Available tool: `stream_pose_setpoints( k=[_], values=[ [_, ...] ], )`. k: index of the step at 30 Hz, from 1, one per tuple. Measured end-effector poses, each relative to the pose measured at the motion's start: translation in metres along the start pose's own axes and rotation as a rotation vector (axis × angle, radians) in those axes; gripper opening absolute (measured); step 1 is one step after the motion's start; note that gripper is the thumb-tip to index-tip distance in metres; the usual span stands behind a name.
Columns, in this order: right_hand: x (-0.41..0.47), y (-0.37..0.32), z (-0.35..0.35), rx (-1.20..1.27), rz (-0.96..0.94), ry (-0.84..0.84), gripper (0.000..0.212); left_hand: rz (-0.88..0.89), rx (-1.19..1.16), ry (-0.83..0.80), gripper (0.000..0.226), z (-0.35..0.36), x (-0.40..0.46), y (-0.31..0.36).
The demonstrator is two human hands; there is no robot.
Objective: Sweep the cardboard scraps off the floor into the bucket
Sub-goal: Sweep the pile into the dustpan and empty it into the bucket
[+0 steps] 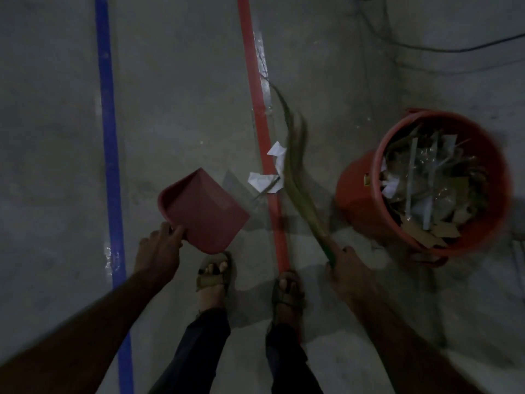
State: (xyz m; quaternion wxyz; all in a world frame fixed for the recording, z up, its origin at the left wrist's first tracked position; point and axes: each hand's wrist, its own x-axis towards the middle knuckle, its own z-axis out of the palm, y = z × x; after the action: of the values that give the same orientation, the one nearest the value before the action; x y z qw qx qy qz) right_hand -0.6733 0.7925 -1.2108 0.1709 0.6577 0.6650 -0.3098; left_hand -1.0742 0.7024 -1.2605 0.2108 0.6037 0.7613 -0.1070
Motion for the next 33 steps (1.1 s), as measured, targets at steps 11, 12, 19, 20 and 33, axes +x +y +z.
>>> stream_pose_setpoints(
  k=[11, 12, 19, 20, 33],
  values=[
    [-0.035, 0.064, 0.031, -0.013, -0.115, 0.183, 0.043, -0.007, -0.051, -0.108, 0.038, 0.072, 0.073, 0.02],
    [-0.024, 0.069, 0.033, 0.001, -0.104, 0.174, 0.046, 0.001, -0.058, -0.097, 0.039, 0.075, 0.078, 0.018],
    [0.06, 0.075, 0.038, -0.046, -0.115, 0.066, 0.059, 0.052, -0.058, -0.021, 0.037, 0.071, 0.088, 0.014],
    [0.061, 0.073, 0.04, -0.059, -0.09, 0.075, 0.057, 0.047, -0.048, -0.001, 0.037, 0.068, 0.08, 0.012],
    [0.056, 0.062, 0.035, -0.01, -0.18, 0.089, 0.073, 0.068, 0.042, -0.089, 0.032, 0.061, 0.043, -0.031]
  ],
)
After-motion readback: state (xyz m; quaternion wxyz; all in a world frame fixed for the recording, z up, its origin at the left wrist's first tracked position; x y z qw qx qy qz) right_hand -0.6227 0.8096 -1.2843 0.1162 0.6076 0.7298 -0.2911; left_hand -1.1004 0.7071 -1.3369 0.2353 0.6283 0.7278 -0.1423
